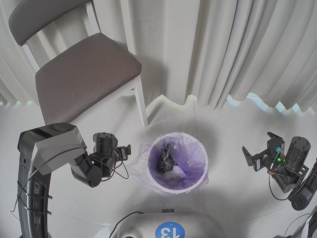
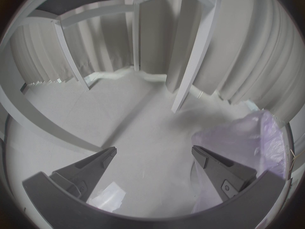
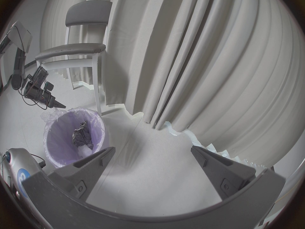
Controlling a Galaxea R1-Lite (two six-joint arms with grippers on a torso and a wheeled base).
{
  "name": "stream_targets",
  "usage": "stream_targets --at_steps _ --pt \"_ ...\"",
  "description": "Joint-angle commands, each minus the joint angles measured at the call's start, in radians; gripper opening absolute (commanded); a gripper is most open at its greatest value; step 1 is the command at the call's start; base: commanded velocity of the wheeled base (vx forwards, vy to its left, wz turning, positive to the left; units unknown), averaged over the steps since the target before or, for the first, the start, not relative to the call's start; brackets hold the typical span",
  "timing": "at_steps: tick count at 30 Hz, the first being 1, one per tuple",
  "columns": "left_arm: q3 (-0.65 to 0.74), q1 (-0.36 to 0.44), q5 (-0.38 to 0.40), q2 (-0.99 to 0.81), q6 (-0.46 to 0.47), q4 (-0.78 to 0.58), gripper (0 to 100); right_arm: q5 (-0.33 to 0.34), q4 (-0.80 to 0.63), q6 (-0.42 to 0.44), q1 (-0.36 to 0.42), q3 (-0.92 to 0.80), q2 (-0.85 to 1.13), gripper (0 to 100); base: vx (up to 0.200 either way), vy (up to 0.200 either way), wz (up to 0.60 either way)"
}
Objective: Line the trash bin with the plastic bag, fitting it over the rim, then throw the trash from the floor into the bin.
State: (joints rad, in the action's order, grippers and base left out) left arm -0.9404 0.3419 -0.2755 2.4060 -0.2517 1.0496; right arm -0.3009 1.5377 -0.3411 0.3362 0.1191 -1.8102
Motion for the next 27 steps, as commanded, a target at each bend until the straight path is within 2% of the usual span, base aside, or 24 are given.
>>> stream_targets --at_steps 1,4,9,13,15,19,22,25,27 --pt "0.097 -0.008 0.004 -0.019 0.012 0.104 100 -0.001 0.025 0.001 0.000 -0.035 0.023 100 0.000 0.000 0.00" --pt "0.207 0.011 0.019 -0.064 0.028 0.173 100 -0.001 0.027 0.002 0.000 -0.052 0.040 100 0.000 0.000 0.00" --pt "0.356 0.029 0.107 -0.163 0.029 0.236 100 -0.001 0.024 0.002 0.000 -0.069 0.089 100 0.000 0.000 0.00" --pt "0.466 0.066 0.216 -0.263 0.031 0.345 100 -0.001 0.027 0.005 0.000 -0.067 0.134 100 0.000 0.000 0.00" --pt "0.497 0.101 0.226 -0.304 0.042 0.389 100 -0.001 0.027 0.016 0.000 -0.059 0.152 100 0.000 0.000 0.00" --pt "0.555 0.183 0.249 -0.409 0.141 0.429 100 -0.006 0.029 0.059 -0.008 0.010 0.180 100 0.000 0.000 0.00" --pt "0.578 0.244 0.291 -0.493 0.204 0.478 100 -0.043 0.021 0.108 -0.009 0.122 0.212 100 0.000 0.000 0.00" --pt "0.566 0.273 0.299 -0.567 0.259 0.486 100 -0.084 0.016 0.123 -0.019 0.221 0.233 100 0.000 0.000 0.00" --pt "0.549 0.273 0.299 -0.614 0.293 0.483 100 -0.086 0.015 0.125 -0.032 0.275 0.246 100 0.000 0.000 0.00"
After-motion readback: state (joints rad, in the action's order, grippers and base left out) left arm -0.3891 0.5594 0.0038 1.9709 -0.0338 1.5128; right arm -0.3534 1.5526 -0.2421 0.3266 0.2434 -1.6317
